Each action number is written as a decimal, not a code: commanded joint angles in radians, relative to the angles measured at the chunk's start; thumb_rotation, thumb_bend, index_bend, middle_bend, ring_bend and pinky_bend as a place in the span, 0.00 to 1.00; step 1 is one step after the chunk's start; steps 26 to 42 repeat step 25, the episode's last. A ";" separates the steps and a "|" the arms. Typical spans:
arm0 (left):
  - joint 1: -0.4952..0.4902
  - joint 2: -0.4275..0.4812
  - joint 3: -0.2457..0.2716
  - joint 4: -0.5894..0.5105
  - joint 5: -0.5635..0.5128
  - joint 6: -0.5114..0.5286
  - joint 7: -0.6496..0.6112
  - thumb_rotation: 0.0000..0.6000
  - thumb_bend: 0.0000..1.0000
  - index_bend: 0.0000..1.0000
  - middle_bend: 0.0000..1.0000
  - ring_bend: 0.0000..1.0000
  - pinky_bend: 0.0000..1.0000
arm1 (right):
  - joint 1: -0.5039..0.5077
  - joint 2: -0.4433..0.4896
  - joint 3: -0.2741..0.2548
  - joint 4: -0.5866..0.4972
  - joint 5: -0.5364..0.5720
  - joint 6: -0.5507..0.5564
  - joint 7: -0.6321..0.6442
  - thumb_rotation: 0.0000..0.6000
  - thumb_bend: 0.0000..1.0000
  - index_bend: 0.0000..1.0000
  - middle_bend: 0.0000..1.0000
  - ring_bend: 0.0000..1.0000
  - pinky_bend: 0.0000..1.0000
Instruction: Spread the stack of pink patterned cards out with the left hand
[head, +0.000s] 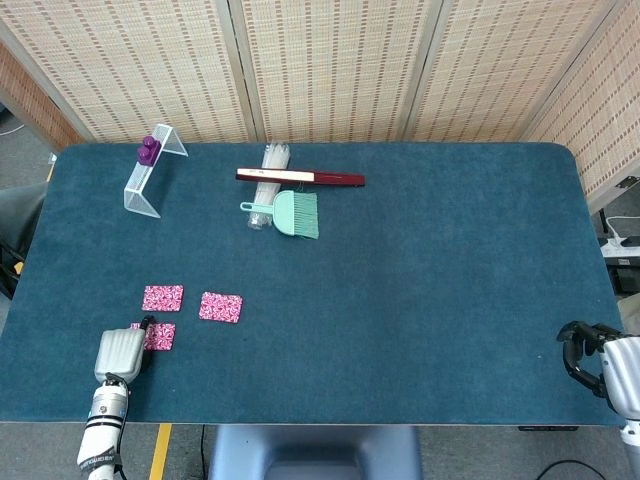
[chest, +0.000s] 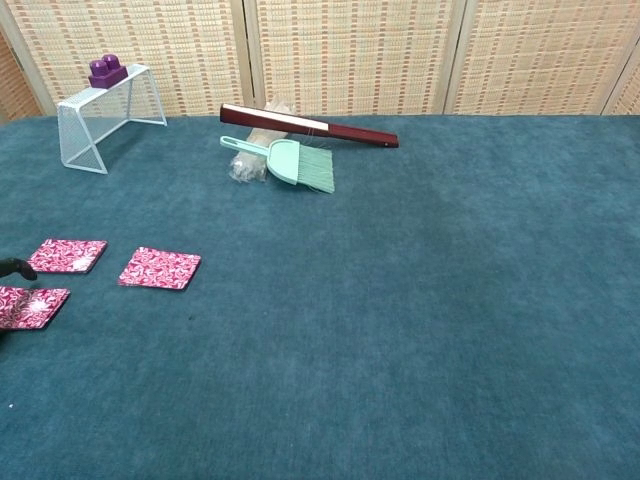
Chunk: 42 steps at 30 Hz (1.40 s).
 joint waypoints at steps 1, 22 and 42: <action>0.002 0.004 -0.003 -0.009 -0.005 -0.007 0.008 1.00 0.38 0.12 1.00 1.00 1.00 | 0.000 0.000 0.000 0.000 0.001 0.000 -0.001 1.00 0.55 0.79 0.73 0.67 0.93; 0.131 0.251 0.051 -0.112 0.423 0.276 -0.282 1.00 0.33 0.23 0.85 0.87 0.87 | 0.006 -0.024 0.014 -0.004 0.021 -0.015 -0.050 1.00 0.55 0.79 0.73 0.67 0.93; 0.161 0.242 0.041 -0.052 0.447 0.321 -0.345 1.00 0.33 0.23 0.82 0.83 0.83 | 0.009 -0.036 0.013 -0.007 0.024 -0.025 -0.081 1.00 0.55 0.79 0.73 0.67 0.93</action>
